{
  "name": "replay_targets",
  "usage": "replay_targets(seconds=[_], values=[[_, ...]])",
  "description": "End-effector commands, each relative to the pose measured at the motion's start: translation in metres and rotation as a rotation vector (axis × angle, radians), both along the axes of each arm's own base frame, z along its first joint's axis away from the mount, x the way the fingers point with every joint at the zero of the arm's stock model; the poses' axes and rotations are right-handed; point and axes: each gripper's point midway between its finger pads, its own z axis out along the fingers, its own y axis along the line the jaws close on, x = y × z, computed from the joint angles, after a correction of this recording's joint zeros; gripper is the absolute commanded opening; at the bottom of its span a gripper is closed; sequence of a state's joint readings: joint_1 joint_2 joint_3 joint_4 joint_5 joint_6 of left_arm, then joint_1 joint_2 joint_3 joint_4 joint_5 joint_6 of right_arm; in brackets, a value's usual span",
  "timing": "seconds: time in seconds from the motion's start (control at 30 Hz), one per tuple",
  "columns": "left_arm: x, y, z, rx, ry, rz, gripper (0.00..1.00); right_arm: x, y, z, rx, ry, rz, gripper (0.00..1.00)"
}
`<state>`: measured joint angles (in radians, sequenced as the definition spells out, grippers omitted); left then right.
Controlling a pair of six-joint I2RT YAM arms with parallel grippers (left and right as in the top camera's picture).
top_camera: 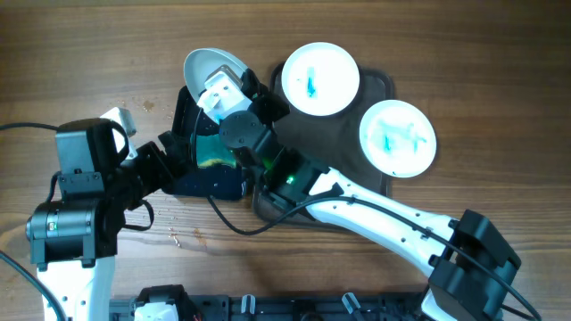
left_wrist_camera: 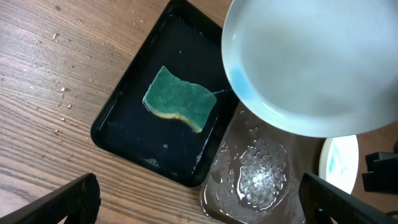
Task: Clean dirty plates on tray and stack at the side
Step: 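Lift the scrubbed plate with right gripper and carry it right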
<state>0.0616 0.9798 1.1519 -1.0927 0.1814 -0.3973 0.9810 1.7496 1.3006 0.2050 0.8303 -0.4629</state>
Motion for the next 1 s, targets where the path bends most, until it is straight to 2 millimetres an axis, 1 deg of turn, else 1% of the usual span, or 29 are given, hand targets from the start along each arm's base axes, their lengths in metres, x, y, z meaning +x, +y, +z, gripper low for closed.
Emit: replay_targets(seconds=[0.0, 0.1, 0.2, 0.27, 0.3, 0.33, 0.37, 0.4, 0.43, 0.47, 0.5, 0.53, 0.57, 0.6, 0.63, 0.7, 0.73, 0.8, 0.83, 0.87, 0.9, 0.93, 0.97], values=[[0.002, 0.001, 0.008, 0.000, -0.024, -0.003, 1.00, -0.001, -0.003, 0.014, -0.010, -0.031, -0.025, 0.04], [0.002, 0.001, 0.008, 0.000, -0.024, -0.003, 1.00, -0.001, -0.002, 0.017, -0.050, -0.049, -0.017, 0.04], [0.003, 0.001, 0.005, -0.001, -0.013, -0.003, 1.00, 0.001, 0.000, 0.032, -0.126, -0.110, 0.000, 0.04], [0.005, 0.001, 0.003, -0.002, -0.003, -0.003, 1.00, 0.001, 0.002, 0.041, -0.213, -0.154, 0.018, 0.04], [0.005, 0.001, 0.002, -0.002, 0.000, -0.003, 1.00, 0.000, 0.006, 0.042, -0.254, -0.167, 0.044, 0.04], [0.005, 0.001, 0.002, -0.002, 0.001, -0.003, 1.00, -0.001, 0.007, 0.044, -0.330, -0.184, 0.054, 0.04], [0.005, 0.001, 0.001, -0.002, 0.003, -0.003, 1.00, -0.001, 0.009, 0.047, -0.370, -0.202, 0.064, 0.04], [0.005, 0.001, 0.001, -0.002, 0.003, -0.003, 1.00, -0.004, 0.016, 0.047, -0.366, -0.210, 0.096, 0.04], [0.005, 0.001, 0.001, -0.002, 0.003, -0.003, 1.00, -0.005, 0.017, 0.049, -0.395, -0.219, 0.101, 0.04], [0.005, 0.001, 0.001, -0.002, 0.003, -0.003, 1.00, -0.004, 0.016, 0.052, -0.332, -0.221, 0.091, 0.04], [0.005, 0.001, 0.001, -0.002, 0.003, -0.003, 1.00, -0.005, 0.020, 0.051, -0.286, -0.212, 0.107, 0.04], [0.005, 0.001, 0.001, -0.002, 0.003, -0.003, 1.00, -0.006, 0.020, 0.050, -0.285, -0.209, 0.106, 0.04], [0.005, 0.001, 0.001, -0.002, 0.003, -0.003, 1.00, 0.005, 0.003, 0.048, -0.131, -0.172, 0.031, 0.04], [0.005, 0.001, 0.002, -0.002, 0.002, -0.003, 1.00, 0.013, -0.007, 0.036, -0.016, -0.110, -0.004, 0.04], [0.006, 0.001, 0.002, -0.002, 0.001, -0.003, 1.00, 0.022, -0.021, 0.016, 0.098, -0.023, -0.056, 0.04], [0.006, 0.001, 0.002, -0.002, 0.001, -0.003, 1.00, 0.027, -0.042, -0.021, 0.270, 0.128, -0.149, 0.04], [0.006, 0.001, 0.002, -0.002, -0.001, -0.003, 1.00, 0.025, -0.044, -0.046, 0.355, 0.248, -0.155, 0.04], [0.008, 0.001, 0.004, -0.001, -0.013, -0.003, 1.00, 0.014, -0.033, -0.080, 0.475, 0.483, -0.079, 0.04], [0.010, 0.001, 0.005, -0.001, -0.021, -0.003, 1.00, 0.012, -0.035, -0.081, 0.530, 0.541, -0.067, 0.04], [0.011, 0.001, 0.005, 0.000, -0.025, -0.003, 1.00, 0.013, -0.043, -0.074, 0.579, 0.570, -0.063, 0.04], [0.012, 0.002, 0.006, 0.000, -0.031, -0.003, 1.00, 0.013, -0.051, -0.062, 0.623, 0.597, -0.035, 0.04], [0.012, 0.002, 0.007, 0.000, -0.034, -0.003, 1.00, 0.012, -0.059, -0.045, 0.673, 0.624, 0.013, 0.04], [0.013, 0.002, 0.007, 0.000, -0.034, -0.003, 1.00, 0.010, -0.075, -0.021, 0.759, 0.651, 0.058, 0.04]])
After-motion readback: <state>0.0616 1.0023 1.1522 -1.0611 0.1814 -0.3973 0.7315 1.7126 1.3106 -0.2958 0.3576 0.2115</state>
